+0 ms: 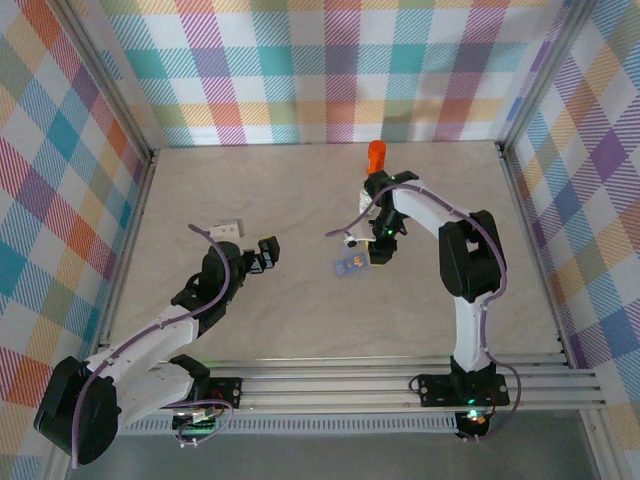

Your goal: Sort the pills into containers

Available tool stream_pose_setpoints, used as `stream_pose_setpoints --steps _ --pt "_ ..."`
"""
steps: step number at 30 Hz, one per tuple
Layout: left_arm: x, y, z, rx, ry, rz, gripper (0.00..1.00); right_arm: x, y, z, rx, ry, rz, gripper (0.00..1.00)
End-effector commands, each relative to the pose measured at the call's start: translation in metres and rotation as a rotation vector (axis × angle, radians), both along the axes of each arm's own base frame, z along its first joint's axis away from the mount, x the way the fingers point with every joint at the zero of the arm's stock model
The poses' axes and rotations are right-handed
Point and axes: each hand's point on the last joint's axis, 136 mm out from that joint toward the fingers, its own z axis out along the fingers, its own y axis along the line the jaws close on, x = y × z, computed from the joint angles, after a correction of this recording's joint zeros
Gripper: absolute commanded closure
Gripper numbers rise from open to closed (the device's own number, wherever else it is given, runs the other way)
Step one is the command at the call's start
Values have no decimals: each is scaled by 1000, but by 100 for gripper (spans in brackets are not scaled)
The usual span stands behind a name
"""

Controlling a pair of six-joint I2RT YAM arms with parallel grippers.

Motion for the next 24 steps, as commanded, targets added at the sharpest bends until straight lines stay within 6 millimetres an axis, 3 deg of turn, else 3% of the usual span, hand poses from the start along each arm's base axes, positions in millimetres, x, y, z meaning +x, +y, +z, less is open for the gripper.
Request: stream_pose_setpoints --steps 1,12,24 --pt "3 0 6 -38 -24 7 0 -1 3 27 20 -41 4 67" --pt "3 -1 6 -40 -21 3 0 -13 6 29 39 10 9 69" --pt "2 1 7 -32 -23 8 0 -29 -2 3 -19 114 -4 70"
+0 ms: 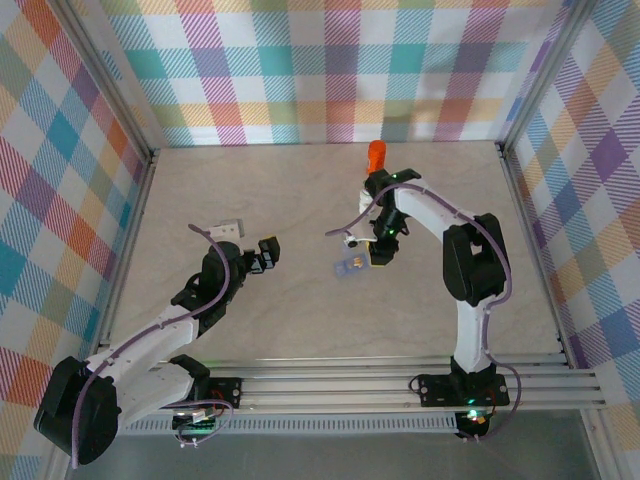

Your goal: Sort the pills into containers

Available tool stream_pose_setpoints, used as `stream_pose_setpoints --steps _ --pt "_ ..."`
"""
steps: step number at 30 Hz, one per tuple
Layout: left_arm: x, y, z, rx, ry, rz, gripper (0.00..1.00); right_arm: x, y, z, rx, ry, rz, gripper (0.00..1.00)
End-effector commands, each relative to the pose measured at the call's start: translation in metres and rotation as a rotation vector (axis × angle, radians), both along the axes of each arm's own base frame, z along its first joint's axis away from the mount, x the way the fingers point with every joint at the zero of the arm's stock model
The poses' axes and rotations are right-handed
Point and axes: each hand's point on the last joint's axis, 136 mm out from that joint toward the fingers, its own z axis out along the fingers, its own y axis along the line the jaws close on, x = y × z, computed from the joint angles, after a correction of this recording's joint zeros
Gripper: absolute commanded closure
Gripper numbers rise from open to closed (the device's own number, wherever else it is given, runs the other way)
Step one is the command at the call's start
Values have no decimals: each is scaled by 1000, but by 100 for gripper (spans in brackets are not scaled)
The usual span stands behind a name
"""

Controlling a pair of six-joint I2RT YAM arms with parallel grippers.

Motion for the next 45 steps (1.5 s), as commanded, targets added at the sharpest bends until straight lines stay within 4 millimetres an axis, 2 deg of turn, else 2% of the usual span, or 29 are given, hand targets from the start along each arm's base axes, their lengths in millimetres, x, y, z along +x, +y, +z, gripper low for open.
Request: stream_pose_setpoints --steps 1,6,12,20,29,32,38,43,45 --pt "2 2 7 -29 -25 11 0 -14 -2 -10 -25 80 -4 70" --pt "2 1 8 -31 -26 10 0 -16 -4 -14 -40 96 -9 70" --pt "2 2 9 -31 -29 13 0 -17 0 -7 -13 85 -3 70" --pt "1 2 8 -33 -27 13 0 -14 -10 -13 -66 44 4 71" --pt "1 2 9 -42 -28 14 0 -9 -10 -5 -71 -12 16 71" --pt "2 2 8 -46 -27 17 0 -3 -7 -6 -58 -39 -7 70" --pt "2 4 7 -39 -27 23 0 7 -3 -21 -57 -36 -91 64" --pt "2 5 6 -30 -25 28 0 16 20 -19 54 -41 -163 63" --pt "2 5 6 -27 -24 29 0 16 24 -21 79 -52 -153 58"
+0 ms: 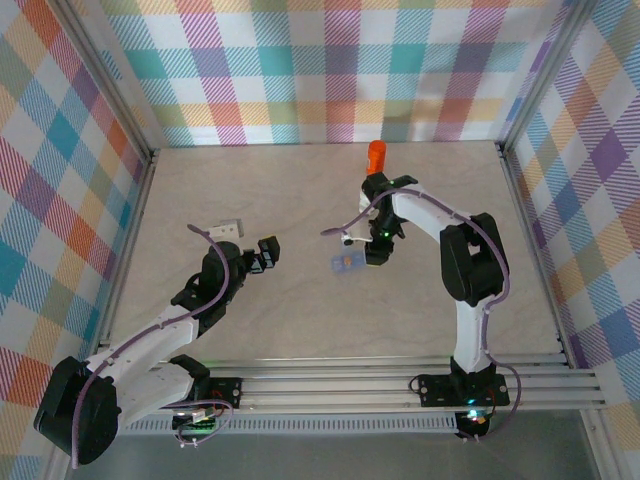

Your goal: Sort the pills into containers

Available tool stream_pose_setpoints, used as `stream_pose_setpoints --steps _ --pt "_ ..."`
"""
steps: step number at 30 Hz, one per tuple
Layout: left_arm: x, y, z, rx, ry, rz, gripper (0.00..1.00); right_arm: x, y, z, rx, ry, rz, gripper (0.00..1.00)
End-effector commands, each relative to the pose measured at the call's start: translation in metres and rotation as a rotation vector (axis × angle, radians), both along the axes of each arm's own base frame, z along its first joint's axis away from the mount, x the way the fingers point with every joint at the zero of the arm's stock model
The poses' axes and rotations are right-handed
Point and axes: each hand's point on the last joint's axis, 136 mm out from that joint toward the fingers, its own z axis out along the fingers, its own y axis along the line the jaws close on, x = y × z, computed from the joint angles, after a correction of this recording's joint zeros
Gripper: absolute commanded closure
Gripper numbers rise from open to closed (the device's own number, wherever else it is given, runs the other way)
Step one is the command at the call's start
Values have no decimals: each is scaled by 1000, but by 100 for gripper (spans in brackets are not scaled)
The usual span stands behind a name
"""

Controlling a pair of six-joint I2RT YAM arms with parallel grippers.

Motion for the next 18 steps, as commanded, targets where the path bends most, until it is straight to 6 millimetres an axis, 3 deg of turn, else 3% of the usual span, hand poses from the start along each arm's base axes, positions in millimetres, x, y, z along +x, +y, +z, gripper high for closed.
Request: stream_pose_setpoints --steps 1,6,11,13,18 --pt "2 5 5 -10 -24 24 0 -3 13 -7 72 9 -18 58" --pt "3 6 2 -3 -17 31 0 4 2 -24 17 -67 16 49" --pt "5 4 -3 0 -2 30 0 8 2 -21 27 -85 1 43" --pt "5 3 -4 -1 2 24 0 8 4 -12 43 -87 -17 42" --pt "10 -2 -9 7 16 10 0 17 18 38 185 -187 -137 37"
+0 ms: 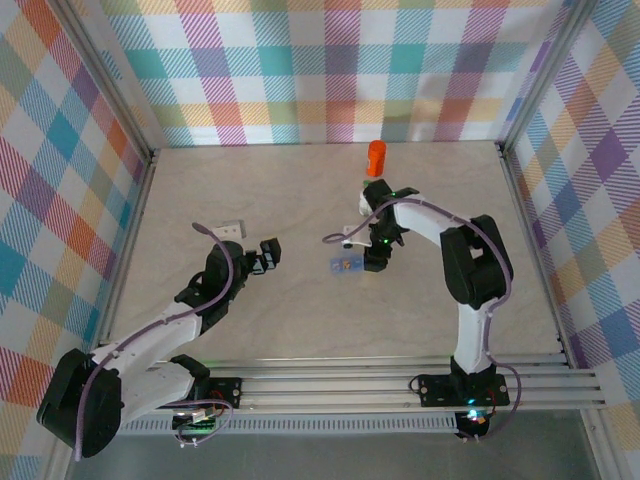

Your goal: Sort the pills into containers

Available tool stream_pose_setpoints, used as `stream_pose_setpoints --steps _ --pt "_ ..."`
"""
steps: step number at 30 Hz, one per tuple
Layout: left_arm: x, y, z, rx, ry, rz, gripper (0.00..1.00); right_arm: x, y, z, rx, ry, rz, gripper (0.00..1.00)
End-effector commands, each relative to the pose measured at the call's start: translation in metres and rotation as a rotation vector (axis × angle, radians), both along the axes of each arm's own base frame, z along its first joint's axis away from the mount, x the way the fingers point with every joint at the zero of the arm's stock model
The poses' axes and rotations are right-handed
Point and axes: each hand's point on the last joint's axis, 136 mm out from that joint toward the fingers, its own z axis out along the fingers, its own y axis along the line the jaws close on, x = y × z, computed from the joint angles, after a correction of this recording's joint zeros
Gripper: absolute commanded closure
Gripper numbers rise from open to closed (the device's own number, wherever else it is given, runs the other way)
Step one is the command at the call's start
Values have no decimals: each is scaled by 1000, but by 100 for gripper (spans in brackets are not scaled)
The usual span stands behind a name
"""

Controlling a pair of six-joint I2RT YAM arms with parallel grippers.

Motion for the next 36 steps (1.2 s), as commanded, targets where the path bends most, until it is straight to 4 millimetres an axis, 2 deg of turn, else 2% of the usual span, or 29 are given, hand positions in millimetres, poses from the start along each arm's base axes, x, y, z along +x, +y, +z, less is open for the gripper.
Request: stream_pose_setpoints --steps 1,5,7,11,15,19,22,29,36 --pt "9 -2 5 -10 -19 4 0 11 16 57 163 -107 -120 37" --pt "20 -12 -4 5 49 -7 3 34 11 87 236 -165 -445 41" --pt "28 -24 -7 -8 93 -36 5 42 5 95 268 -170 -617 39" --pt "43 -53 -23 -38 212 -115 15 43 -2 96 358 -92 -910 41" --pt "50 -74 -34 -64 284 -179 21 39 -8 93 426 -35 -1085 42" --pt "54 -85 -40 -82 315 -205 26 34 -18 92 445 -42 -1147 42" --pt "55 -88 -37 -73 304 -205 27 33 -27 88 416 -60 -1168 42" --pt "60 -93 -23 -53 265 -197 27 18 -31 47 324 28 -1216 43" --pt "61 -102 -17 -40 251 -211 28 7 -17 14 266 113 -1214 44"
